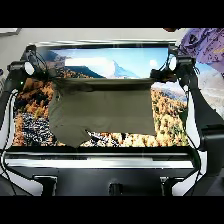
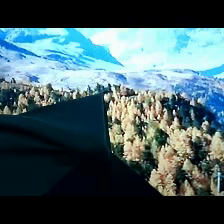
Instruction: Fold the clothes and pants, and hang the long-sleeved shirts on hangers.
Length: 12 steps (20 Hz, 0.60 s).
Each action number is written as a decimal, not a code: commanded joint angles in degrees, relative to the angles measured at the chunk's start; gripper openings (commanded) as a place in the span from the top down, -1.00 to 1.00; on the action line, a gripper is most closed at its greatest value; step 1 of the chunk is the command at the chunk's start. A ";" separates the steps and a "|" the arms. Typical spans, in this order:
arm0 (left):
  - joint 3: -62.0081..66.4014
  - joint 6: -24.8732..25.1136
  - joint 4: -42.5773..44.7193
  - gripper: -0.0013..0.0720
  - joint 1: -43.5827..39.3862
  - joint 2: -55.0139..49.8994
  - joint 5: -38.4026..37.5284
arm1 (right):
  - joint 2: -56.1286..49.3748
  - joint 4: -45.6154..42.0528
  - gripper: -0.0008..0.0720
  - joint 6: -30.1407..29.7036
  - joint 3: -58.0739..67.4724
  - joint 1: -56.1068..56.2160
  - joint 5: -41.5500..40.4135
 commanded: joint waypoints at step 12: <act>-0.02 5.33 -0.85 0.92 -0.04 -8.85 -19.41 | -9.38 6.80 0.91 -2.75 -0.04 0.04 17.14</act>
